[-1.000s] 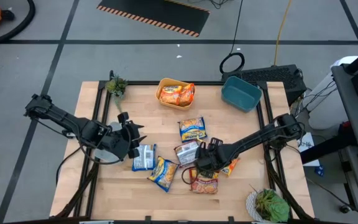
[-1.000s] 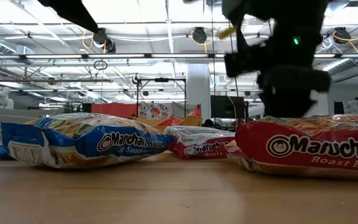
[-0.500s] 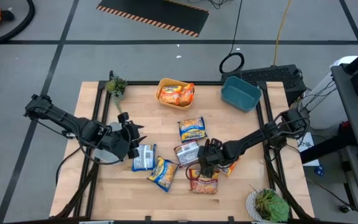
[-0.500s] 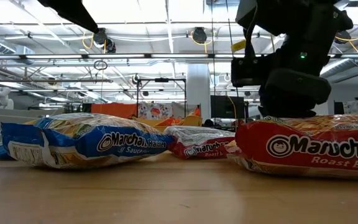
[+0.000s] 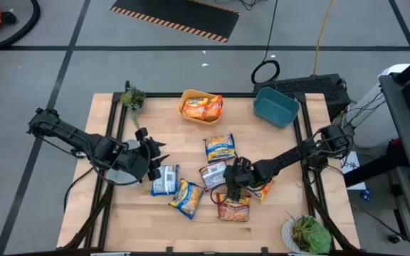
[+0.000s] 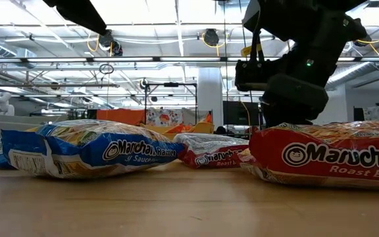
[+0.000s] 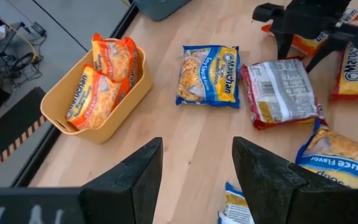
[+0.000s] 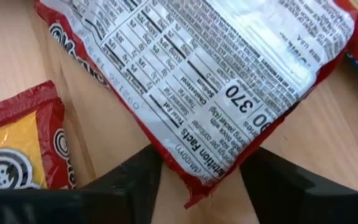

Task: Sort Maruchan noodles
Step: Put the top red bag into the blue bin

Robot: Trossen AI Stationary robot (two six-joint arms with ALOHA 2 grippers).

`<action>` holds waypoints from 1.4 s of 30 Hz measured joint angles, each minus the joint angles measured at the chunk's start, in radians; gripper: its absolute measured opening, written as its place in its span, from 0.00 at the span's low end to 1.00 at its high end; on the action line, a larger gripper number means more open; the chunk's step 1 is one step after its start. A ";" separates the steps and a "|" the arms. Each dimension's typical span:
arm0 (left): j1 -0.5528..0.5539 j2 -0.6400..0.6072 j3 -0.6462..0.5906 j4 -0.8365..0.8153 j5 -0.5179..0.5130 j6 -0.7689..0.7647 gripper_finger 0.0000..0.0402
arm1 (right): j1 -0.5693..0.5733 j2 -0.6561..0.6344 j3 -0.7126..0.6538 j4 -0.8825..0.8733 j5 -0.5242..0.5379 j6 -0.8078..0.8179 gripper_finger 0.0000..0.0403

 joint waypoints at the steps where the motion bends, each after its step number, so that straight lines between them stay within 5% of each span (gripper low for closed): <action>1: 0.000 0.000 0.000 0.003 0.004 0.000 0.50 | -0.001 -0.004 0.000 0.000 0.003 -0.001 0.44; 16: 0.009 0.000 0.000 0.056 0.006 0.019 0.50 | -0.054 -0.198 -0.005 -0.026 0.027 -0.187 0.01; 28: 0.017 0.038 0.001 0.107 0.005 -0.034 0.50 | -0.048 -0.390 -0.004 0.133 0.294 -0.403 0.00; 34: 0.037 0.083 0.001 0.197 0.007 0.050 0.50 | -0.052 -0.469 -0.003 0.338 0.323 -0.688 0.00; 42: 0.063 0.106 0.001 0.293 0.007 0.134 0.50 | -0.085 -0.542 -0.002 0.455 0.330 -0.802 0.00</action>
